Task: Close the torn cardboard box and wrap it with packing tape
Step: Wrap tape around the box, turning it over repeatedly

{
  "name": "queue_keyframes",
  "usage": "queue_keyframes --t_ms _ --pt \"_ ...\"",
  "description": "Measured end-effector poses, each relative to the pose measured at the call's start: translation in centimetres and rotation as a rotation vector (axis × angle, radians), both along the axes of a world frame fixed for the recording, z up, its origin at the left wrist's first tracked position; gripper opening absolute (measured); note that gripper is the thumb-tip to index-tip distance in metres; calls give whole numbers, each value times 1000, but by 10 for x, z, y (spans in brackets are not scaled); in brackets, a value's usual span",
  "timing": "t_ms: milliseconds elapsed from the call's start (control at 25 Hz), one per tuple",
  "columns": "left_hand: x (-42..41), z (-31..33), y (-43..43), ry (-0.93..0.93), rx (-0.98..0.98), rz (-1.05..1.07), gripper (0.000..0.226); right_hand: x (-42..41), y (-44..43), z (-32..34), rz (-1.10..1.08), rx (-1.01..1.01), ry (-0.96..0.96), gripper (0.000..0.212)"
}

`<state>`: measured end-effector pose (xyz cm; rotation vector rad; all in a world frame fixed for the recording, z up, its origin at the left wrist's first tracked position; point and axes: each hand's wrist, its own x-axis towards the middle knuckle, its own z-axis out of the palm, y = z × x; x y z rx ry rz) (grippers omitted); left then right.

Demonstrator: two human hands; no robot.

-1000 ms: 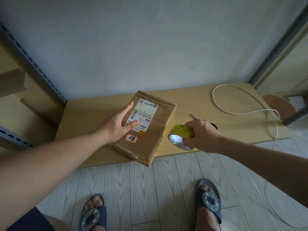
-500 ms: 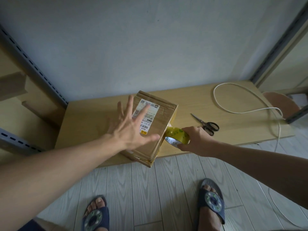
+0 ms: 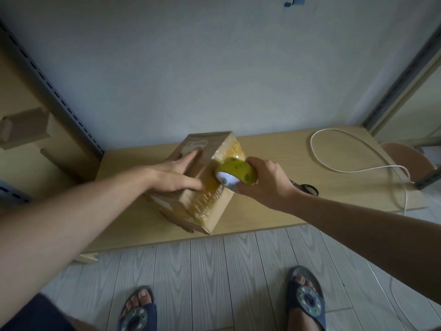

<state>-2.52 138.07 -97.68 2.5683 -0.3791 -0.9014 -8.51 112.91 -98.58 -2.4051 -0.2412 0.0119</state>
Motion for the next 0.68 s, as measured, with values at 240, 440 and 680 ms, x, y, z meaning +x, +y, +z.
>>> queue_keyframes --t_ms 240,440,680 --pt "26 6 87 79 -560 380 48 51 88 27 121 99 -121 44" --pt "18 -35 108 -64 -472 451 52 87 140 20 106 84 -70 49" --pt "6 -48 76 -344 -492 390 57 89 136 15 74 51 -79 26"
